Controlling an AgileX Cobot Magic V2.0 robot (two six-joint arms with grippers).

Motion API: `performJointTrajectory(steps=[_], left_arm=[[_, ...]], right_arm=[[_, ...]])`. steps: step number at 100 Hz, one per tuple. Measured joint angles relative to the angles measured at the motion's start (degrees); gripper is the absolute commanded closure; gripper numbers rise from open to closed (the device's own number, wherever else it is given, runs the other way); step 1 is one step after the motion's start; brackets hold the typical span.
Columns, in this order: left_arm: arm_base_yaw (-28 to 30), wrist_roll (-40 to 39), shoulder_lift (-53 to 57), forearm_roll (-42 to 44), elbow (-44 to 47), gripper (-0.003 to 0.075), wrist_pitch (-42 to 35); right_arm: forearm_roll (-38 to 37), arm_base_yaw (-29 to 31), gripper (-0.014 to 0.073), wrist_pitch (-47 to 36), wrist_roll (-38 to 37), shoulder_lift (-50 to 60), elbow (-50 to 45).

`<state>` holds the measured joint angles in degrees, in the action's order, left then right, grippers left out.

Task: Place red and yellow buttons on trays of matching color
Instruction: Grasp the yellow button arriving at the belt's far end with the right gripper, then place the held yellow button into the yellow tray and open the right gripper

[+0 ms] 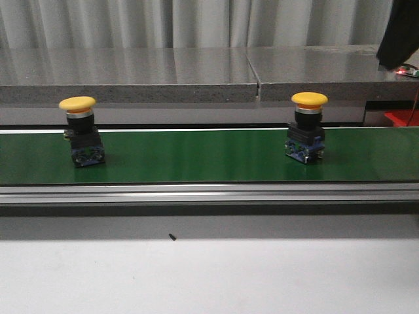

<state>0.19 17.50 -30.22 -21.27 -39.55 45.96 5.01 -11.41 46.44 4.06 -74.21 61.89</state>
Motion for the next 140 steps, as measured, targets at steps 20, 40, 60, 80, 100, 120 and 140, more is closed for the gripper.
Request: performJointTrajectory(steps=[20, 40, 60, 80, 100, 120, 140], left_arm=[[0.0, 0.0, 0.0, 0.0, 0.0, 0.0741, 0.0], [0.0, 0.0, 0.0, 0.0, 0.0, 0.0741, 0.0], [0.0, 0.0, 0.0, 0.0, 0.0, 0.0741, 0.0], [0.0, 0.0, 0.0, 0.0, 0.0, 0.0741, 0.0], [0.0, 0.0, 0.0, 0.0, 0.0, 0.0741, 0.0], [0.0, 0.0, 0.0, 0.0, 0.0, 0.0741, 0.0], [0.0, 0.0, 0.0, 0.0, 0.0, 0.0741, 0.0]], right_arm=[[2.8, -0.2, 0.0074, 0.7, 5.4, -8.7, 3.7], [5.2, -0.2, 0.0074, -1.3, 9.5, -14.4, 4.1], [5.6, -0.2, 0.0258, -8.3, 10.3, -17.7, 4.3], [5.6, -0.2, 0.0528, -10.4, 10.4, -17.9, 4.3], [5.6, -0.2, 0.0541, -10.0, 10.4, -16.2, 2.6], [5.8, 3.5, 0.0541, -10.1, 10.4, -7.6, -3.8], [5.8, 12.7, 0.0541, -9.3, 10.3, 2.2, -9.1]])
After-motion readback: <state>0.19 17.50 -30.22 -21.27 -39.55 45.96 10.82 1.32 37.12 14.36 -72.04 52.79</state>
